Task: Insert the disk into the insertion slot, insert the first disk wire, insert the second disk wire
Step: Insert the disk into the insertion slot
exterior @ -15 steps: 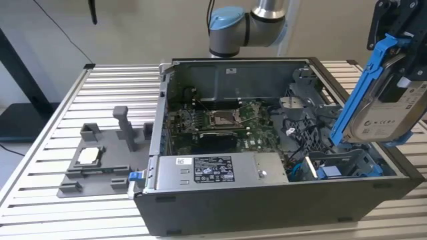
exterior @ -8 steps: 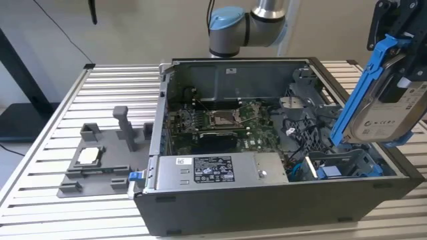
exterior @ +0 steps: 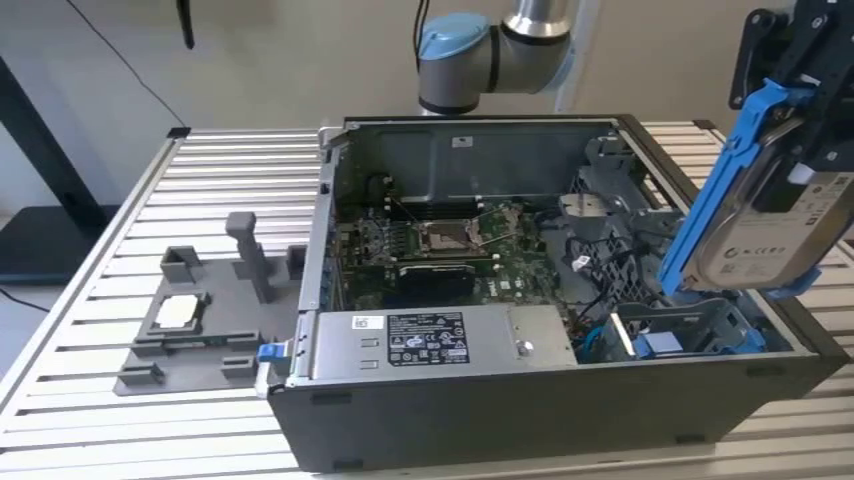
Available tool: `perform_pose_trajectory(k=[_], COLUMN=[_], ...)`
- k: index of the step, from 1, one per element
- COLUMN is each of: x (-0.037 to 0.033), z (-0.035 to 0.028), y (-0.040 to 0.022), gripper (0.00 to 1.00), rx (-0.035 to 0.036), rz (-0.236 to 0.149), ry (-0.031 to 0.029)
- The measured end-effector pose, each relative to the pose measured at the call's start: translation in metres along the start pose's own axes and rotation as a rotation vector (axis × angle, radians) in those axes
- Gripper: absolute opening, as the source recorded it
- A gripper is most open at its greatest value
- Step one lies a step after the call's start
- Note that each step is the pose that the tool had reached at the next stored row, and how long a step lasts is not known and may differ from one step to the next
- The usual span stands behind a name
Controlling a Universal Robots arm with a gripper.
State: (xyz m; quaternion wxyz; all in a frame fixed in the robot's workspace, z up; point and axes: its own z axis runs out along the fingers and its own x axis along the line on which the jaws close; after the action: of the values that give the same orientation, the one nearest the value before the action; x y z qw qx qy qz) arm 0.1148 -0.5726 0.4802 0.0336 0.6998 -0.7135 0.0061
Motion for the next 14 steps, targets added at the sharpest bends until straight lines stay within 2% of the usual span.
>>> perform_pose_trajectory(k=[2,7,9,14], x=[0.0,-0.0001,-0.0002,-0.0002], z=[0.0008,0.0018,0.003,0.0034], y=[0.0001,0.0003,0.0003,0.0003], gripper=[0.32,0.32,0.32,0.32], rx=[-0.0002,-0.0005,-0.0005,0.0006], rz=[0.0,-0.001,-0.001,-0.001], ry=[-0.0043,-0.0305,-0.033,-0.0328])
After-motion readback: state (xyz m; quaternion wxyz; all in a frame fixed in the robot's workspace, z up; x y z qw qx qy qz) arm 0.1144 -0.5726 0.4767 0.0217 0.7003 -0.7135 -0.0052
